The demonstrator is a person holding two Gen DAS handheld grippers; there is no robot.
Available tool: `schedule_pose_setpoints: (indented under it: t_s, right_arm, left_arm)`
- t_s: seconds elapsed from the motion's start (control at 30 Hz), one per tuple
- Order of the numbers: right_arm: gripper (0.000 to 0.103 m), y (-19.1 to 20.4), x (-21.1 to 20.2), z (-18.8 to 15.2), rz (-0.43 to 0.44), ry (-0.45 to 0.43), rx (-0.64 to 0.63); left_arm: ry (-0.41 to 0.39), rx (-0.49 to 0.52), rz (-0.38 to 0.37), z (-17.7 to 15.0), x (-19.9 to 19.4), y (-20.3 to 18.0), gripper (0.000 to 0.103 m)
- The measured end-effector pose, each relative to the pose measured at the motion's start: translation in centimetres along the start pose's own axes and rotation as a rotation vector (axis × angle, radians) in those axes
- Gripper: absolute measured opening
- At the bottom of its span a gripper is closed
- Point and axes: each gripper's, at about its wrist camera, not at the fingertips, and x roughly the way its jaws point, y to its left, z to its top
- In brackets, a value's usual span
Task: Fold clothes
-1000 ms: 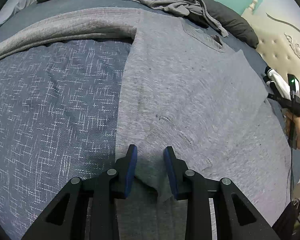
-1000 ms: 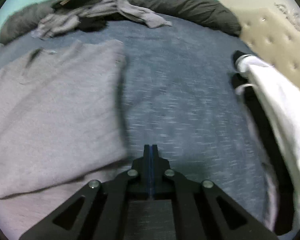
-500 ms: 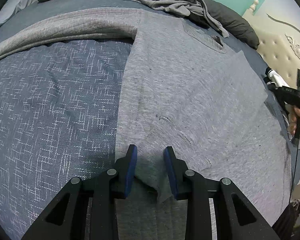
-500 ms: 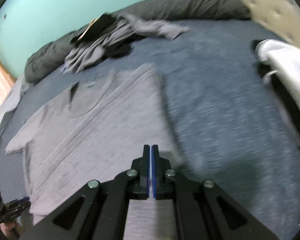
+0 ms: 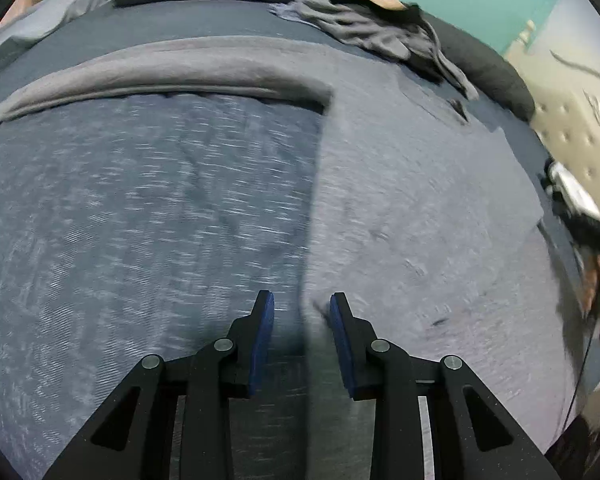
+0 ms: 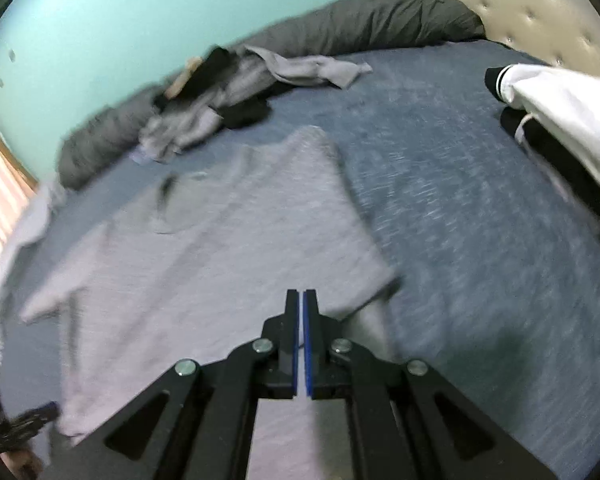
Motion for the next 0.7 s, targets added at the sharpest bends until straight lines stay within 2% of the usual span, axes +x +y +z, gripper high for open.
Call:
schedule_pose_setpoints:
  t_s: [0.1,0.17,0.23,0.3,0.37,0.43,0.5,0.63,0.7]
  right_arm:
    - [0.002,1.4,-0.8,-2.3,0.085,-0.006,0.025]
    - [0.002,2.5,-1.3,-3.5,0.131,0.002,0.033]
    - [0.006,3.5,-1.5,-4.4,0.168,0.013,0.038]
    - [0.017,4.0,-2.1,-5.4,0.207,0.024,0.048]
    - [0.022,4.5,-2.2,-6.0,0.229,0.033,0.041]
    - [0.022,5.0,-2.2,-6.4,0.24,0.044,0.029]
    - [0.022,5.2,-2.5,-6.3,0.254,0.04,0.025]
    - [0.026,4.6,-2.5,-6.3,0.256,0.035,0.043]
    - [0.035,4.1,-2.5,-6.5,0.253,0.037,0.061]
  left_arm:
    - [-0.041,-0.059,0.012,0.4,-1.3,1.7,0.036]
    - [-0.058,-0.058,0.029,0.9,-2.2,2.1,0.038]
    - [-0.066,-0.04,0.042,1.5,-3.0,2.5,0.038]
    - [-0.062,-0.035,0.031,2.2,-3.5,3.0,0.039]
    - [-0.05,-0.059,0.02,3.1,-4.0,4.3,0.04]
    - [-0.041,-0.093,0.024,4.4,-4.2,5.9,0.048]
    - [-0.045,-0.15,0.028,5.6,-4.6,8.4,0.059]
    - [-0.06,-0.282,0.044,8.2,-5.1,14.7,0.06]
    - [-0.074,-0.333,0.077,9.3,-5.4,17.8,0.06]
